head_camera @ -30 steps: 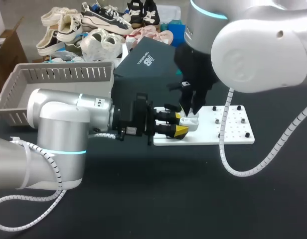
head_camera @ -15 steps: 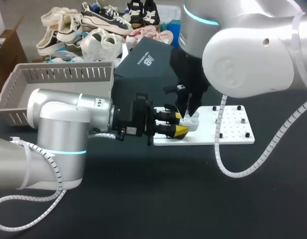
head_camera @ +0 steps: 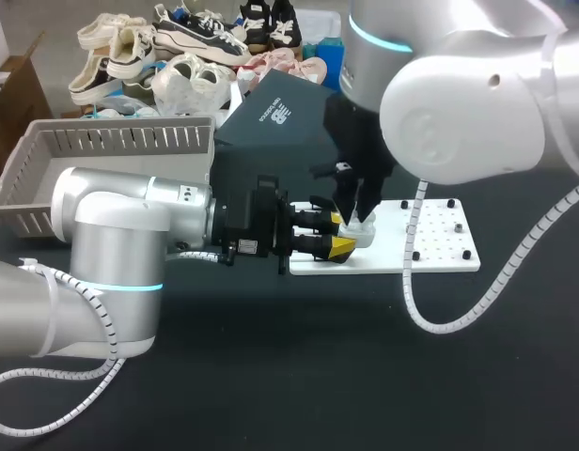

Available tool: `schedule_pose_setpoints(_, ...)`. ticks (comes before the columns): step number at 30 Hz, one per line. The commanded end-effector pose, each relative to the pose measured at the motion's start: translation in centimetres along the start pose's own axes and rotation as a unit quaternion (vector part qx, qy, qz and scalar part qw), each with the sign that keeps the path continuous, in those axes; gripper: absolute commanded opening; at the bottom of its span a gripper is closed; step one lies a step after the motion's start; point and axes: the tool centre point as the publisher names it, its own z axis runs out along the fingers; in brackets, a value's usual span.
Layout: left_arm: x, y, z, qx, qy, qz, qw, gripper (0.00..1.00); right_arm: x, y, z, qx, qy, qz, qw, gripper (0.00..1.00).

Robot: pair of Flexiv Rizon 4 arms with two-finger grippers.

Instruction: Pick up each earbud case from the left stands, insert the matching earbuds, close the lid, and place the case in the box.

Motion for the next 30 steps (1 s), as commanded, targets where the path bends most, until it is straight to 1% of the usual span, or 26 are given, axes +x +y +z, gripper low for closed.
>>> schedule_pose_setpoints(1, 0.02, -0.15, 0.01, -0.003, 0.000, 0.001, 1.000, 0.00, -0.02, 0.06, 0.30, 0.001, -0.001, 0.000, 1.000, 0.00)
schedule_pose_setpoints(17, 0.02, -0.15, 0.01, -0.003, 0.000, 0.001, 1.000, 0.00, 0.10, -0.44, 0.74, 0.001, 0.000, 0.004, 1.000, 0.00)
schedule_pose_setpoints(29, 0.02, -0.15, 0.01, -0.003, 0.000, 0.001, 1.000, 0.00, 0.18, -0.56, 1.05, 0.009, 0.007, -0.001, 1.000, 0.00)
schedule_pose_setpoints(30, 0.02, -0.15, 0.01, -0.003, 0.000, 0.001, 1.000, 0.00, 0.18, -0.55, 1.06, 0.010, 0.007, -0.001, 1.000, 0.05)
